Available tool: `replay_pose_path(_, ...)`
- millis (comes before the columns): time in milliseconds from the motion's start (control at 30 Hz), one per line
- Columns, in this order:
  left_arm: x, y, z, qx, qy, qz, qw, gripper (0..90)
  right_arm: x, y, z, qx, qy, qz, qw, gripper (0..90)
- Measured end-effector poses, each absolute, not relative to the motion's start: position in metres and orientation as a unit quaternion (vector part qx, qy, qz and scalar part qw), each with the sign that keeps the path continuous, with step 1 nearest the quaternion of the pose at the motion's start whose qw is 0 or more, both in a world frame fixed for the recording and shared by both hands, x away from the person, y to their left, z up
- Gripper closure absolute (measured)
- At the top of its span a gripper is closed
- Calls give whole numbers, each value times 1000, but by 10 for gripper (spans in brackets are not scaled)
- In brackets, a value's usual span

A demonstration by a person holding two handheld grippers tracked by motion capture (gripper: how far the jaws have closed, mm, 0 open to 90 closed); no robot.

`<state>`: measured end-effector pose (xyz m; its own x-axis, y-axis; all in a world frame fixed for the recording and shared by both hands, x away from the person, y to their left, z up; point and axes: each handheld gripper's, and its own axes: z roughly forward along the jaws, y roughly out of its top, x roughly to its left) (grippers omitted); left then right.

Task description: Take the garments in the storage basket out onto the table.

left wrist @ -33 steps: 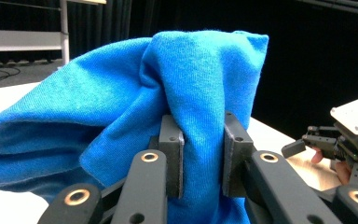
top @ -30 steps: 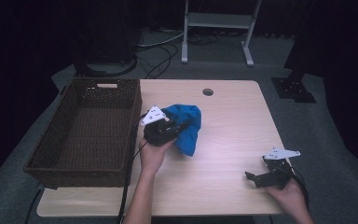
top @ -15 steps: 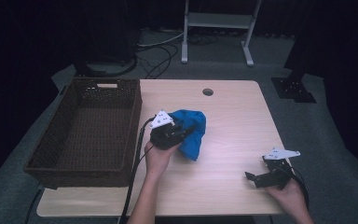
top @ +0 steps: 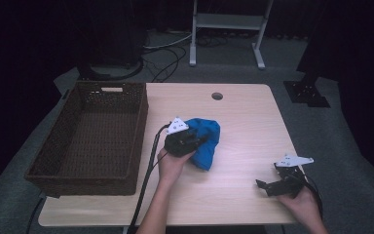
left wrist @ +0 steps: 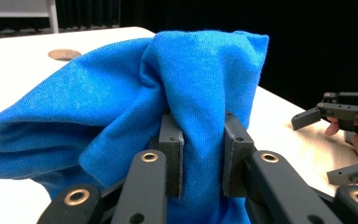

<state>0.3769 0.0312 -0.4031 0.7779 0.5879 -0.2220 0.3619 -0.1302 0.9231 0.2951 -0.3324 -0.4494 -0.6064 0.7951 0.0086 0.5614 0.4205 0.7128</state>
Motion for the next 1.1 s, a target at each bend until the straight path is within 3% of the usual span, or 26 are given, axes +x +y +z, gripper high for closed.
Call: replay_pose_path(1100, 399, 2, -413, 771, 321, 91, 541, 684, 295, -332, -449, 409, 827, 348, 167, 0)
